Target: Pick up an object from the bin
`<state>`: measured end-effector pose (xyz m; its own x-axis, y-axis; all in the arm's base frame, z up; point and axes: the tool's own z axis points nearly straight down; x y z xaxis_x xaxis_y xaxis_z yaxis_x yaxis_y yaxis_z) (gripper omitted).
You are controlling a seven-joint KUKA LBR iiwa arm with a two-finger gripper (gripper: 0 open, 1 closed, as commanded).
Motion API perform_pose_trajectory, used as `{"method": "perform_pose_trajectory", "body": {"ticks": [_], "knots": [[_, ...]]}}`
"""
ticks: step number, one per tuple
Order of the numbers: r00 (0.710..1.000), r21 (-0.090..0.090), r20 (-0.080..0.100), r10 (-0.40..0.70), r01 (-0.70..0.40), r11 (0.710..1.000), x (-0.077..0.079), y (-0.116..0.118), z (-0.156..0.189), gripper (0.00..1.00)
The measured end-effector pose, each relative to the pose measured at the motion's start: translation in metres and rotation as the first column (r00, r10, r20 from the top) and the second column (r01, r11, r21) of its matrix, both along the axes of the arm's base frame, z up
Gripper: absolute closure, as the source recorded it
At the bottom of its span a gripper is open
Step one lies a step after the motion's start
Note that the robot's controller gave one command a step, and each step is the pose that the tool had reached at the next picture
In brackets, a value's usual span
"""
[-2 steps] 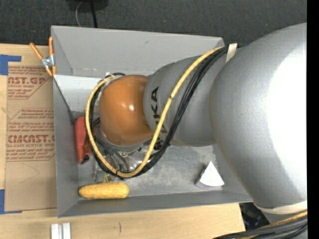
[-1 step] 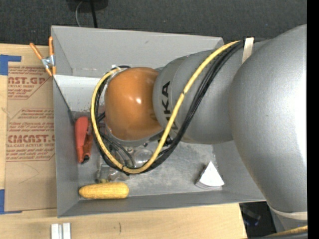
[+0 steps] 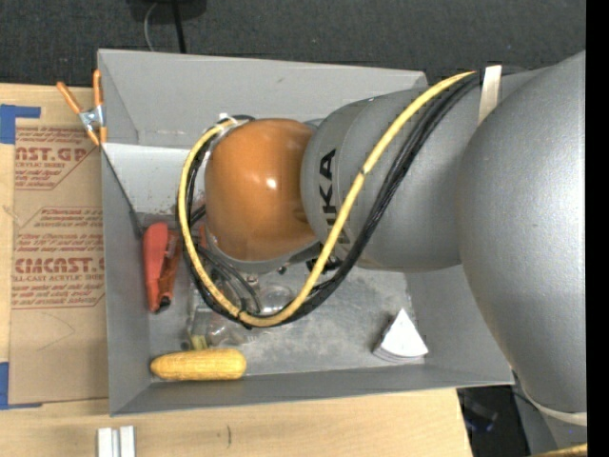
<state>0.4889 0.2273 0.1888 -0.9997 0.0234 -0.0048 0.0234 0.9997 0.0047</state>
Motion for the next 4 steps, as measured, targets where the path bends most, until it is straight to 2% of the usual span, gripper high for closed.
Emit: {"method": "perform_pose_trajectory", "body": {"ticks": [1, 2, 3, 4], "knots": [[0.989, -0.001, -0.001, 0.149, -0.149, 0.989, 0.0, -0.039, -0.058, 1.0], [0.991, 0.004, 0.016, 0.13, -0.13, 0.991, 0.009, -0.108, -0.115, 0.0], [0.991, 0.004, 0.016, 0.132, -0.132, 0.991, 0.008, -0.107, -0.115, 1.0], [0.991, 0.004, 0.016, 0.131, -0.132, 0.991, 0.008, -0.107, -0.115, 1.0]]}}
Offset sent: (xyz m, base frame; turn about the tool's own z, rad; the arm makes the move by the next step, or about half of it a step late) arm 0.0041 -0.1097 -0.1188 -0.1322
